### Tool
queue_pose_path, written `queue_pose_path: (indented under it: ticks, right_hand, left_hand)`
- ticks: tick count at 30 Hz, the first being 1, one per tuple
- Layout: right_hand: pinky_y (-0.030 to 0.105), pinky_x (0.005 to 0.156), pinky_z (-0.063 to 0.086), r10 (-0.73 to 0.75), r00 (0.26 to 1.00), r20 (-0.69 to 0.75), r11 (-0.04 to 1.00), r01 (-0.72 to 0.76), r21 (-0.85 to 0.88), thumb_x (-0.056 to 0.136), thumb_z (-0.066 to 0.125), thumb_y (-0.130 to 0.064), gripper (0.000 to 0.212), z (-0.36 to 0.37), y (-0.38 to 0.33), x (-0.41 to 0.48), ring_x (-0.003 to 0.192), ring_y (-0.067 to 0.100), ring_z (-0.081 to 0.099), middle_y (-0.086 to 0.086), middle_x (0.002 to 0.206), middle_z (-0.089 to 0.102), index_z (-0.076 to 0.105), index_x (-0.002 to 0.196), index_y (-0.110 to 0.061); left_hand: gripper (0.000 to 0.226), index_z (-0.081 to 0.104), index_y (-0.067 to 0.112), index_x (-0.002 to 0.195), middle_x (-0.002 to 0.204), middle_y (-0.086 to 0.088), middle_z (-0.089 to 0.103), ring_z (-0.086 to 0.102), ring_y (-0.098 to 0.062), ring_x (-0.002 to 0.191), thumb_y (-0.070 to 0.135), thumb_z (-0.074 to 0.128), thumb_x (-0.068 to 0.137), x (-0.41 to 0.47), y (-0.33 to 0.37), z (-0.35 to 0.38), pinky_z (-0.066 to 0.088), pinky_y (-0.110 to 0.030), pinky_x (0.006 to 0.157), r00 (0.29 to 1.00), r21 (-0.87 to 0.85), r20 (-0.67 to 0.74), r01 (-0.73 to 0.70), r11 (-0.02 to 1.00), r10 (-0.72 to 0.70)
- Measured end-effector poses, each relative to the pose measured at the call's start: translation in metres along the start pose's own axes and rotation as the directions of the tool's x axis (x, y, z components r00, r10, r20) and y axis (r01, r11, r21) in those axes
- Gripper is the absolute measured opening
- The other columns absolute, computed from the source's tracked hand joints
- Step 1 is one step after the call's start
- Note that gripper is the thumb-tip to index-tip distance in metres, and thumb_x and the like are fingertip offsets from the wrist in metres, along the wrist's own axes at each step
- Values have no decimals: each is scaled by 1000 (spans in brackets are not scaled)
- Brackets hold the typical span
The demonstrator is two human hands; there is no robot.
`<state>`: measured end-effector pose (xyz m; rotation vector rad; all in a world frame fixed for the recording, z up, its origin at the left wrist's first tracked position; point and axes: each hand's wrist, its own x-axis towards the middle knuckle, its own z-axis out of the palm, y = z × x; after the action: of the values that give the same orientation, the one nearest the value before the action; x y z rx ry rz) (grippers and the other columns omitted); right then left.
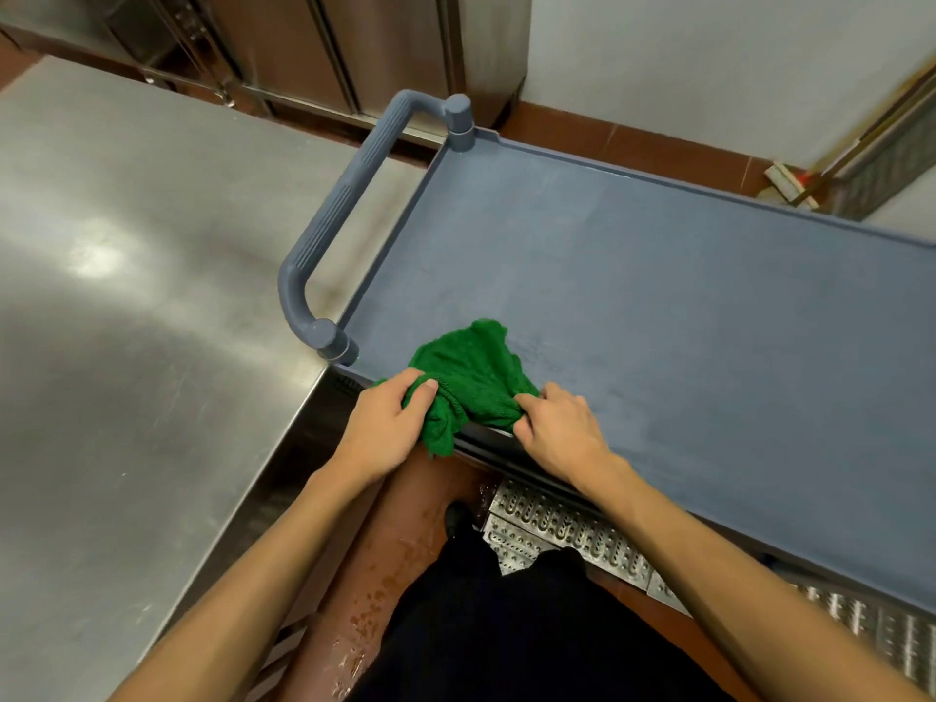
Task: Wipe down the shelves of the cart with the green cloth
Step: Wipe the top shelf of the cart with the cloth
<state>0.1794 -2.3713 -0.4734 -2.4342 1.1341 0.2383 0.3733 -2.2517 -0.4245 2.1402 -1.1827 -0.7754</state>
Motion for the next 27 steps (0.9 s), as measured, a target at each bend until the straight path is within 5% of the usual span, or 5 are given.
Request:
queue_pose_path:
  ticks: [10, 17, 22, 27]
  right_hand:
    - [39, 86, 43, 84, 996, -12, 995, -84, 50, 92, 45, -27, 40, -9, 86, -67, 96, 36, 57, 13, 106, 57, 58, 129, -21]
    - [37, 85, 42, 165, 985, -48, 976, -156, 151, 94, 42, -27, 44, -12, 129, -105, 94, 34, 55, 11, 104, 56, 53, 137, -22]
    - [36, 88, 43, 199, 977, -76, 957, -177, 231, 96, 42, -29, 44, -12, 142, -118, 98, 31, 56, 10, 107, 57, 54, 138, -23]
    - [34, 83, 44, 221, 966, -134, 898, -148, 415, 96, 47, -25, 40, -25, 140, -112, 92, 25, 56, -1, 89, 47, 59, 134, -23]
  left_hand:
    - [18, 59, 28, 88, 79, 1, 65, 63, -24, 84, 36, 49, 101, -11, 69, 76, 45, -37, 77, 994, 29, 73, -81, 996, 78]
    - [20, 56, 30, 83, 73, 8, 60, 60, -18, 79, 34, 50, 102, -24, 115, 113, 38, -30, 70, 988, 33, 106, -120, 992, 115]
    - [22, 68, 17, 104, 99, 0, 71, 65, -18, 97, 30, 51, 102, -29, 135, 115, 47, -33, 87, 977, 26, 153, -157, 987, 151]
    - [21, 70, 18, 105, 99, 3, 72, 65, -14, 99, 30, 53, 101, -15, 155, 100, 48, -33, 91, 981, -47, 104, -158, 986, 162]
